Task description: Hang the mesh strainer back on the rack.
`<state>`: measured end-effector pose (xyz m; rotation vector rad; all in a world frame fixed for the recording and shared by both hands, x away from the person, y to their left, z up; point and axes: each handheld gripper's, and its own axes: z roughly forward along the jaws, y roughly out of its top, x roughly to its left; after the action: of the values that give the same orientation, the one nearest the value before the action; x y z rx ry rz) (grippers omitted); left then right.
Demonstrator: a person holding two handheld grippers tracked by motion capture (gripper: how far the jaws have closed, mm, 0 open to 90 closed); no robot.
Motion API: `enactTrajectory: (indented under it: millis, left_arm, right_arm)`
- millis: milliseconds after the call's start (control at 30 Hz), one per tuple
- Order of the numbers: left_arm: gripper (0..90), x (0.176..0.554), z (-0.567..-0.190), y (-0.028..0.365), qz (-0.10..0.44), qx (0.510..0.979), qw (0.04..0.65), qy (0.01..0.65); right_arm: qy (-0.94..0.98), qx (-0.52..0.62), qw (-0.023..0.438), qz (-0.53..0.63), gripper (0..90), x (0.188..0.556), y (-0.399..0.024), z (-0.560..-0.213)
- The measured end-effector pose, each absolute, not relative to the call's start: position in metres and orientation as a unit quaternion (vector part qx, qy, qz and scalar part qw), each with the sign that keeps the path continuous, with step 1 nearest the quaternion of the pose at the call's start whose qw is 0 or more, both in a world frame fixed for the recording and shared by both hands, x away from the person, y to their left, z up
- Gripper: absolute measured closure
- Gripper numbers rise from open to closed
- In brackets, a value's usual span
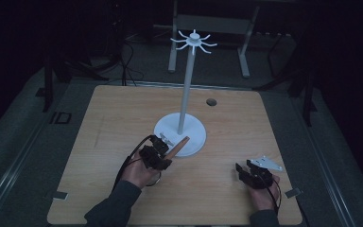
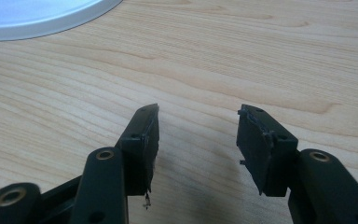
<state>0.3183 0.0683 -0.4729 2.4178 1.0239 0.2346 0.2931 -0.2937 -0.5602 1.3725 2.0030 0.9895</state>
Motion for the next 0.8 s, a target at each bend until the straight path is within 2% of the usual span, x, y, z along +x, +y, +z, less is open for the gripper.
enactTrajectory:
  millis: [800]
  left_arm:
    - [69.2, 0.318, -0.451, 0.064, 0.125, 0.854, 0.316, 0.393]
  right_arm:
    - [0.738, 0.506, 0.257, 0.365, 48.2, 0.293, -0.294, -0.560]
